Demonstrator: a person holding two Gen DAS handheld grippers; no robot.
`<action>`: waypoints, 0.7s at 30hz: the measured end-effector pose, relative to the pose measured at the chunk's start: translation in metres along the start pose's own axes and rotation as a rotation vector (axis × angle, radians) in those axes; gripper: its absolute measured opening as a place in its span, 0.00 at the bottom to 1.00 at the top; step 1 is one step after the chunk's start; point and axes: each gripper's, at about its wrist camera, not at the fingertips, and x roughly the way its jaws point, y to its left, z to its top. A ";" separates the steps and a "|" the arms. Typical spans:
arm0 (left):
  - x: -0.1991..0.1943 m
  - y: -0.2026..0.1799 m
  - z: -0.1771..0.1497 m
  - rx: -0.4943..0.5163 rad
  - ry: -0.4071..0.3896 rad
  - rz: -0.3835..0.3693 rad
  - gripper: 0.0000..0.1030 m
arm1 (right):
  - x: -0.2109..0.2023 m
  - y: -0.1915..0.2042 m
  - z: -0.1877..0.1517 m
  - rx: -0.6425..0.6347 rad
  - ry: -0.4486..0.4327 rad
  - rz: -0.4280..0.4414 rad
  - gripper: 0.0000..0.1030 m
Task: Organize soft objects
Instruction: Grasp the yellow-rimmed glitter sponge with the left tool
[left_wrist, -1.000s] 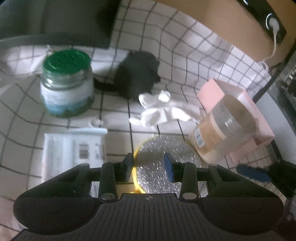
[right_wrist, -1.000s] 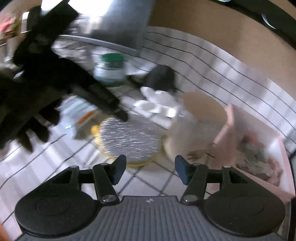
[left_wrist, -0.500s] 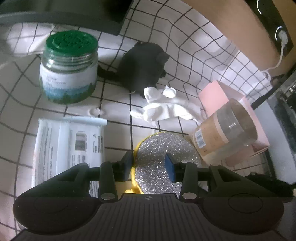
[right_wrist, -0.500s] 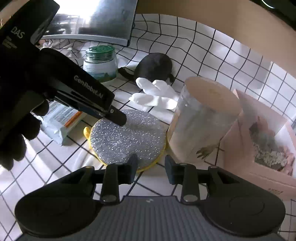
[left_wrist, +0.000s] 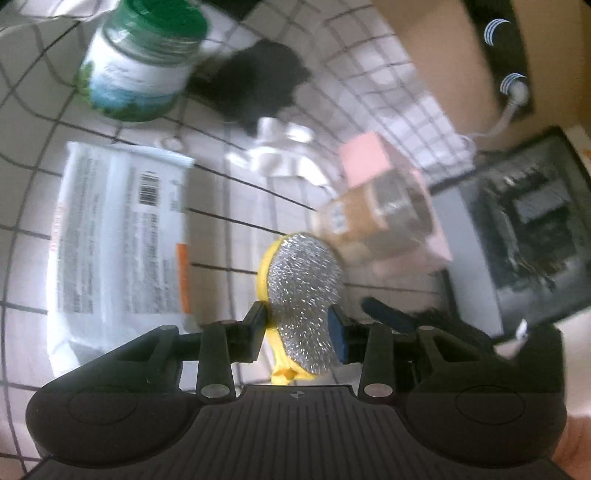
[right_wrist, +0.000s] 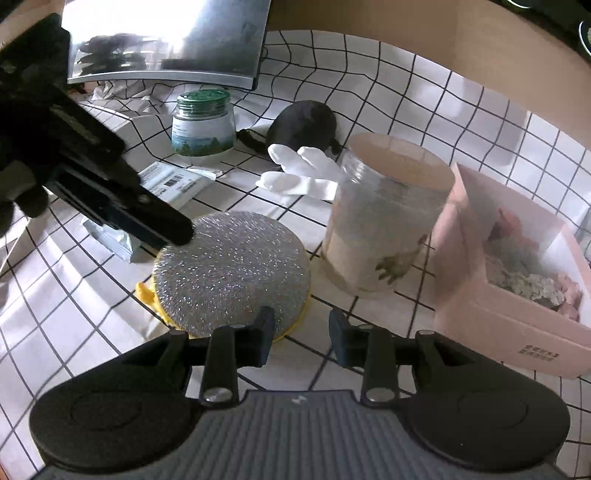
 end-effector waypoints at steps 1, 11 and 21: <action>-0.002 -0.001 -0.001 0.006 0.001 -0.010 0.39 | -0.001 -0.001 -0.001 0.000 0.000 -0.002 0.32; 0.009 -0.013 -0.004 -0.006 0.019 -0.029 0.43 | -0.004 0.000 -0.005 -0.037 -0.015 -0.045 0.32; 0.018 -0.038 0.003 0.001 -0.004 -0.087 0.23 | -0.007 -0.006 -0.008 -0.031 -0.012 -0.041 0.32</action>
